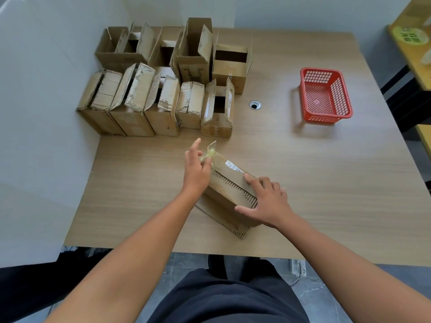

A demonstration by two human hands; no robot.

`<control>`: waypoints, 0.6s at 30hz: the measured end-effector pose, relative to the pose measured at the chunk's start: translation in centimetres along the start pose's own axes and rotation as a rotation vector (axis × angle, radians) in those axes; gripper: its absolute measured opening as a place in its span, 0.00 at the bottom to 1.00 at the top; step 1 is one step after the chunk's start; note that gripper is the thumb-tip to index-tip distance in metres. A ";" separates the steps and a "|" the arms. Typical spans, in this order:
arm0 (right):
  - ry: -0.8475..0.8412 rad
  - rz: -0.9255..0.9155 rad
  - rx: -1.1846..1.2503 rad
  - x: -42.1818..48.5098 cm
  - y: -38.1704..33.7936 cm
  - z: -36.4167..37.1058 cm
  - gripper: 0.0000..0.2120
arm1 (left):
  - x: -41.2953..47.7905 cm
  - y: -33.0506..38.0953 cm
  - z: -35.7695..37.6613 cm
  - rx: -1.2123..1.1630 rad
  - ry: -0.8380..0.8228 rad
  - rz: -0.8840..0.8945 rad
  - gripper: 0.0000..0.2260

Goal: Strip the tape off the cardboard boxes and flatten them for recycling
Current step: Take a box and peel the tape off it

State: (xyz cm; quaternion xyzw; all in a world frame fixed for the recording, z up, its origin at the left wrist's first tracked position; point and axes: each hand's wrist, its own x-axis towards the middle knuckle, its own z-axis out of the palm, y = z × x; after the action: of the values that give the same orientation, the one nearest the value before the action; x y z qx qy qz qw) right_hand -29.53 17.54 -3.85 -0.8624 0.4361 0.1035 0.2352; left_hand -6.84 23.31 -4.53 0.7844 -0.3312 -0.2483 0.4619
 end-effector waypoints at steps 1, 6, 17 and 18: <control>-0.004 0.001 -0.008 -0.1 -0.1 -0.1 0.47 | -0.1 0.1 -0.2 0.006 -0.015 0.043 0.16; 0.024 0.019 0.001 0.4 -0.9 0.0 0.47 | -0.7 -1.0 -1.5 0.255 -0.136 0.286 0.18; 0.095 0.008 0.018 0.6 -0.6 1.2 0.47 | -0.5 -0.3 -1.6 0.397 -0.037 0.301 0.21; 0.098 0.012 0.013 0.5 -0.7 1.2 0.47 | -0.4 -0.2 -1.8 0.378 -0.007 0.307 0.18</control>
State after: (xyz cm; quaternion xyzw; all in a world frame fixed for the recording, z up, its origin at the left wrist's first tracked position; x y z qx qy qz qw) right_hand -28.59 18.13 -4.87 -0.8623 0.4529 0.0598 0.2185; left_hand -5.77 24.65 -3.92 0.7965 -0.4888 -0.1116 0.3380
